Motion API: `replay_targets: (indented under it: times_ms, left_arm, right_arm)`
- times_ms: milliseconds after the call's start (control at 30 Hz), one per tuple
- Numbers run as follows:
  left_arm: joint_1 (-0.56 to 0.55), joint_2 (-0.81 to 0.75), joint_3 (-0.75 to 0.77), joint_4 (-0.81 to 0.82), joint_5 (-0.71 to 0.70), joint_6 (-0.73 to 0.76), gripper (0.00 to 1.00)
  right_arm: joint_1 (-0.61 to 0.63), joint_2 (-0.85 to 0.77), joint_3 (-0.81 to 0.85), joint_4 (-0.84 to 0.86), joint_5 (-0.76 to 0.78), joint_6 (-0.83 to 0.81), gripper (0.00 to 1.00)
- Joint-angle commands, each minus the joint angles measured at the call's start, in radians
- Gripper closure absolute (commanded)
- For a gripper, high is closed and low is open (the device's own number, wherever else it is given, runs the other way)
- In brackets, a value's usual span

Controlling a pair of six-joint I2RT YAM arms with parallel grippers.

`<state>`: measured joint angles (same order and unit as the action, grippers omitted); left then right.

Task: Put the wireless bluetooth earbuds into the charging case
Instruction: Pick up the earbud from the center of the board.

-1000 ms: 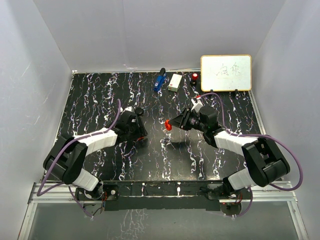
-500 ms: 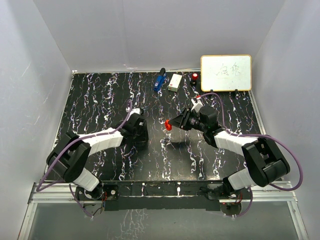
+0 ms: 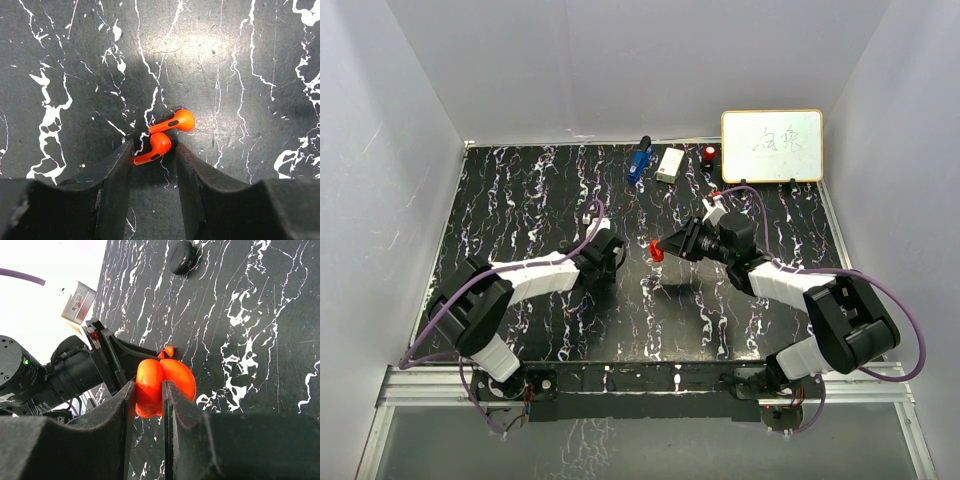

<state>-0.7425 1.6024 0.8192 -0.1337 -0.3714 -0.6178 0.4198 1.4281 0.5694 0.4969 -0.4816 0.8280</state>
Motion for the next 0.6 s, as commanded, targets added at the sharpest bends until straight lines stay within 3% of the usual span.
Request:
replay_targets:
  times_ms: [0, 367, 567]
  left_arm:
    - [-0.012, 0.028, 0.014, -0.039, -0.026, 0.007, 0.64]
    - [-0.024, 0.047, 0.024, -0.038, -0.046, 0.015, 0.69]
    - [-0.028, 0.05, 0.032, -0.043, -0.046, 0.016, 0.77]
  right_arm:
    - [0.004, -0.007, -0.008, 0.057, -0.007, -0.017, 0.91]
    - [0.004, 0.0, 0.0, 0.057, -0.012, -0.017, 0.91]
    - [0.005, 0.001, 0.004, 0.054, -0.013, -0.018, 0.91]
